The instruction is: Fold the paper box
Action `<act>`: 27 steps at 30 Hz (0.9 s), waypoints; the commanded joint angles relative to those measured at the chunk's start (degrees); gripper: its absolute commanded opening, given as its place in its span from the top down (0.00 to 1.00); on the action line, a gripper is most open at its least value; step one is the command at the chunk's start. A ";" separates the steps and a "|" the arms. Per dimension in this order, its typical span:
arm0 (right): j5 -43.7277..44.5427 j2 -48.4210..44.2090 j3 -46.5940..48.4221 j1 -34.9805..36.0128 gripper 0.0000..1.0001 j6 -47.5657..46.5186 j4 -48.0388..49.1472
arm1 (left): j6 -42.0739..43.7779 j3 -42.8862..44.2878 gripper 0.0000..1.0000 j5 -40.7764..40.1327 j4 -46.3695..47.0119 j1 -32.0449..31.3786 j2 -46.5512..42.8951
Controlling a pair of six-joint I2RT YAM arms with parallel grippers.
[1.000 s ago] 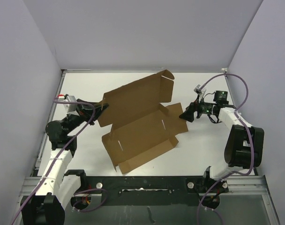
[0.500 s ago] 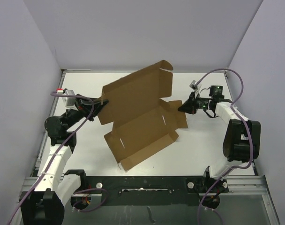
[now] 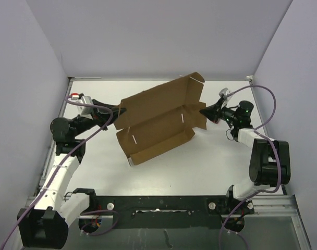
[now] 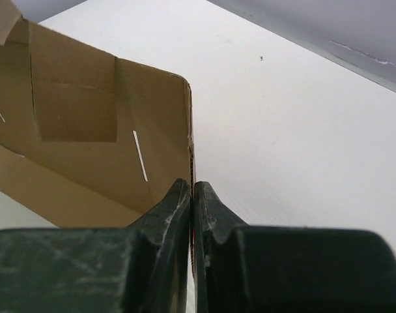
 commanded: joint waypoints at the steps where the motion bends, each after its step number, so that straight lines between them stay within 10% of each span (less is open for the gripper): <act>1: 5.09 3.76 -3.19 0.79 1.00 7.74 26.11 | 11.31 4.18 1.00 5.73 -7.32 -0.73 1.46; 8: 1.04 3.79 -8.76 1.41 0.99 3.81 28.12 | 12.54 -0.97 1.00 4.95 -8.56 -0.89 0.58; 27: -9.05 -6.79 -8.80 3.02 0.86 -17.05 -3.84 | 9.79 -6.43 1.00 -1.94 -5.77 -1.53 -2.81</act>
